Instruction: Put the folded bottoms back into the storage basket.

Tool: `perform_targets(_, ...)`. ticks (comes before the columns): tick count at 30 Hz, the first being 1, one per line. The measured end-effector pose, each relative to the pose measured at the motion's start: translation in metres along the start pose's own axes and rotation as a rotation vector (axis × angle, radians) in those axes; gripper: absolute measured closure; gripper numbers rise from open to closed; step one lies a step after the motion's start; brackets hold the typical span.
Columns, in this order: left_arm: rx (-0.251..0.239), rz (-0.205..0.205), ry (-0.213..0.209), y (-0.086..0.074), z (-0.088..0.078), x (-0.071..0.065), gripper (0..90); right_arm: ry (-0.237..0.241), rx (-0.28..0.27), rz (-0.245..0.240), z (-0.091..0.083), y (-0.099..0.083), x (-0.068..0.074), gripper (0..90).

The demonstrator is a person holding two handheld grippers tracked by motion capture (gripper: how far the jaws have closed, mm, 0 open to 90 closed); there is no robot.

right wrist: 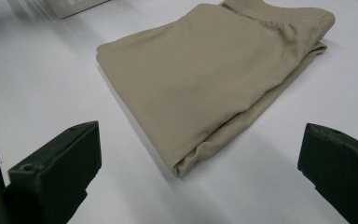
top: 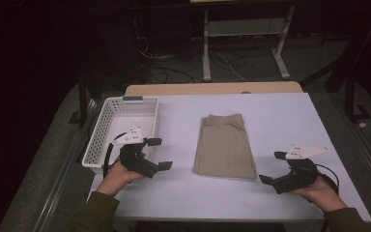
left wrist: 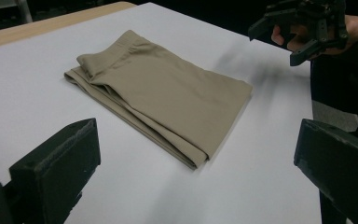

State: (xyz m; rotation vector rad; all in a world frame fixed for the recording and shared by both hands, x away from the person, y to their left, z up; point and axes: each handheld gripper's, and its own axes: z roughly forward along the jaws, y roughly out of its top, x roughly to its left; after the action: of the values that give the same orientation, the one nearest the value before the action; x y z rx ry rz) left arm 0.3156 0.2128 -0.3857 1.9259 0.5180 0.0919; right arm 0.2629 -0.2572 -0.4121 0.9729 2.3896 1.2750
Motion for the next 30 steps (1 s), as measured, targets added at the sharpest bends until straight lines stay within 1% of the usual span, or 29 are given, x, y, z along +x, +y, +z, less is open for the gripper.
perform_targets(3, 0.008, 0.002, -0.004, 0.0, 0.001, 0.0, 0.0, -0.001, -0.001, -0.003, 0.0, 0.0, -0.001, 0.0)
perform_targets(5, 0.008, -0.002, -0.002, 0.0, 0.001, 0.0, 0.0, 0.004, -0.001, 0.002, 0.0, -0.001, -0.002, 0.0)
perform_targets(10, 0.01, -0.003, -0.003, -0.001, 0.002, 0.0, 0.0, 0.012, -0.003, -0.004, 0.0, 0.0, -0.003, 0.0)
perform_targets(15, 0.014, 0.001, -0.005, -0.001, 0.002, 0.0, 0.0, 0.021, -0.007, -0.006, 0.002, 0.003, -0.002, 0.0)
perform_targets(19, 0.011, -0.005, -0.01, -0.001, 0.001, 0.001, 0.0, 0.022, -0.005, -0.012, 0.004, 0.004, -0.002, 0.0)
perform_targets(23, 0.01, -0.008, -0.012, -0.001, 0.001, 0.002, 0.0, 0.026, -0.009, -0.004, 0.008, 0.006, -0.003, 0.0)
perform_targets(30, 0.017, -0.01, -0.007, -0.001, 0.002, 0.002, 0.0, 0.033, 0.007, -0.017, 0.015, 0.008, -0.001, 0.0)
